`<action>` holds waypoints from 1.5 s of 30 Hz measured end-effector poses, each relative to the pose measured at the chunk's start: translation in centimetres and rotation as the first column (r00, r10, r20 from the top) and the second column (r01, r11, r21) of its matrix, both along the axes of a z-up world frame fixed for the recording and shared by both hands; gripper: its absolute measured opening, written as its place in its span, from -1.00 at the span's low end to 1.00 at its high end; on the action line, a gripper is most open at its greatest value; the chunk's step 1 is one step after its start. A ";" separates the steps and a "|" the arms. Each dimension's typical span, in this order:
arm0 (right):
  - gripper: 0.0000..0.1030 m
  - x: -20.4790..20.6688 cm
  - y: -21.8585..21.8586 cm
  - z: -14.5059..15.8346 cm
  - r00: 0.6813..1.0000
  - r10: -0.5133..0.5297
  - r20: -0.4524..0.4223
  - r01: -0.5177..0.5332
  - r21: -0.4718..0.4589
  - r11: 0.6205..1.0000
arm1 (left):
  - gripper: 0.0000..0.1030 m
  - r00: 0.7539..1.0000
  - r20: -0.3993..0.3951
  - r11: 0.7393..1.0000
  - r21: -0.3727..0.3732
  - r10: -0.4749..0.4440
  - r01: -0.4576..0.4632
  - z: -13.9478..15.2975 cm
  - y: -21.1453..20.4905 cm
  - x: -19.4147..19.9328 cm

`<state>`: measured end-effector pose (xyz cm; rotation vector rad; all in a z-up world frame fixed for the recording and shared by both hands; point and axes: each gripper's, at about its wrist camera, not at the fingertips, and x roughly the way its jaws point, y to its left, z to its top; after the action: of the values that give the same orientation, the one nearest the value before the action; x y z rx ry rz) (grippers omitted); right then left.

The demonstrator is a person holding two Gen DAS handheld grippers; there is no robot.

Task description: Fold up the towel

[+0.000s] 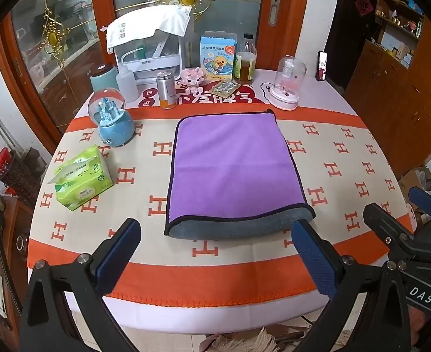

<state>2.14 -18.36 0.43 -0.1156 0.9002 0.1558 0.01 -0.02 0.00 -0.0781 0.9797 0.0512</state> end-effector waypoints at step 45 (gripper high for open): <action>0.90 -0.3 0.9 -1.1 1.000 0.010 -0.016 -0.010 0.017 1.000 | 0.97 1.000 -0.017 1.000 -0.023 0.009 -0.010 -1.2 0.2 -0.2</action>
<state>1.88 -17.48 -0.67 -0.1032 0.9142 0.1736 -0.16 0.19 -1.18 -0.1037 0.9967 0.0496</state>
